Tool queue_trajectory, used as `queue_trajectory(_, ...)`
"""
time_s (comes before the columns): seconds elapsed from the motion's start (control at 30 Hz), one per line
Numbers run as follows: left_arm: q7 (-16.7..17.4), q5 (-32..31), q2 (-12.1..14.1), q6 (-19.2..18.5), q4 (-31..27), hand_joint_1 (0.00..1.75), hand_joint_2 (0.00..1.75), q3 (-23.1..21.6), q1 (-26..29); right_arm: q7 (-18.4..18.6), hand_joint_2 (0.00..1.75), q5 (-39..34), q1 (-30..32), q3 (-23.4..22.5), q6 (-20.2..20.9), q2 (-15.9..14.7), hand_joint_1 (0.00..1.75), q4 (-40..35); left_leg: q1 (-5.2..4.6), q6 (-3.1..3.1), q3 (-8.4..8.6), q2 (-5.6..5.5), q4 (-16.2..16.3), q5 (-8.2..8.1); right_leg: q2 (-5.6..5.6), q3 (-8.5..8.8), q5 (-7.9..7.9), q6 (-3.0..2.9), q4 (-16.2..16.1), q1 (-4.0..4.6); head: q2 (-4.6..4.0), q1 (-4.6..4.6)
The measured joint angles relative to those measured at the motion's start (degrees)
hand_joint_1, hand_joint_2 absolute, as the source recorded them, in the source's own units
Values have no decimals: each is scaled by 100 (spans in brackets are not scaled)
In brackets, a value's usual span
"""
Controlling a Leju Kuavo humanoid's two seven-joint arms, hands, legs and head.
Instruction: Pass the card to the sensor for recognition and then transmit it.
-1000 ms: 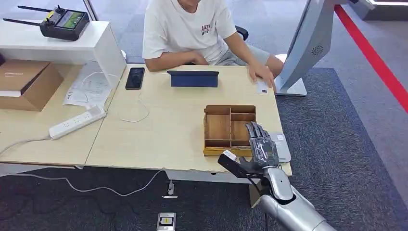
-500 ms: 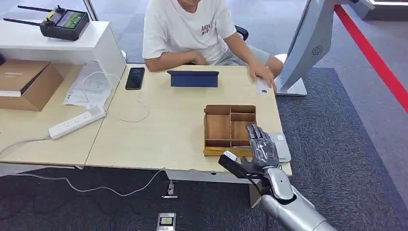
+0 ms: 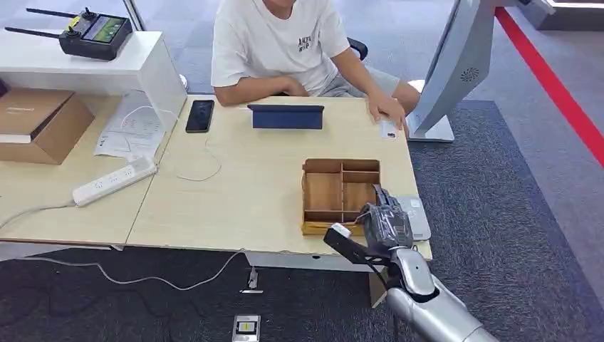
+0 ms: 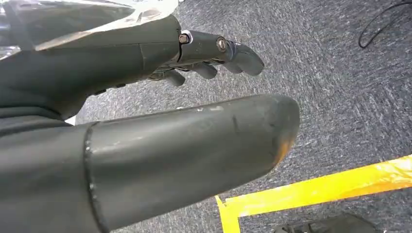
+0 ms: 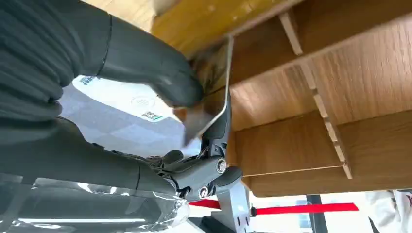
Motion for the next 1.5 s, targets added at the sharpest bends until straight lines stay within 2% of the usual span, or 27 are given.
queue_trajectory(0.1,-24,0,0,6,0,0,0,0,0,-2,175,2,3,2,0,0,171,0,0,0,0,1,0,0,0,0,0,0,0,0,0,0)
queue_trajectory(0.37,-149,-15,-7,63,-2,0,0,0,0,35,175,92,12,2,-43,-2,175,-35,0,0,1,1,0,0,0,0,0,0,0,0,0,0)
queue_trajectory(0.53,-186,-15,-9,63,-2,0,0,0,0,79,175,227,32,0,-361,-7,175,-221,0,0,1,1,0,0,0,0,0,0,0,0,0,2)
queue_trajectory(0.67,-175,-15,-11,61,-2,0,0,0,2,153,175,440,29,-78,-813,-63,175,-564,0,0,1,1,0,0,0,0,0,0,0,0,0,0)
queue_trajectory(0.9,-144,2,-13,61,-2,0,0,0,10,337,175,855,23,-370,-951,-223,175,-1491,-1,0,1,1,1,0,0,1,1,0,0,-1,0,2)
queue_trajectory(1.17,-171,-70,-31,22,-2,0,0,0,11,470,175,1042,-39,-688,-816,-365,175,-2367,0,0,1,1,0,0,0,2,0,0,0,0,0,0)
queue_trajectory(1.5,-162,-352,-44,-48,-2,0,0,-2,-49,278,175,1018,-703,-647,112,-284,175,-2275,0,0,-4,0,0,2,-1,5,2,0,1,0,0,4)
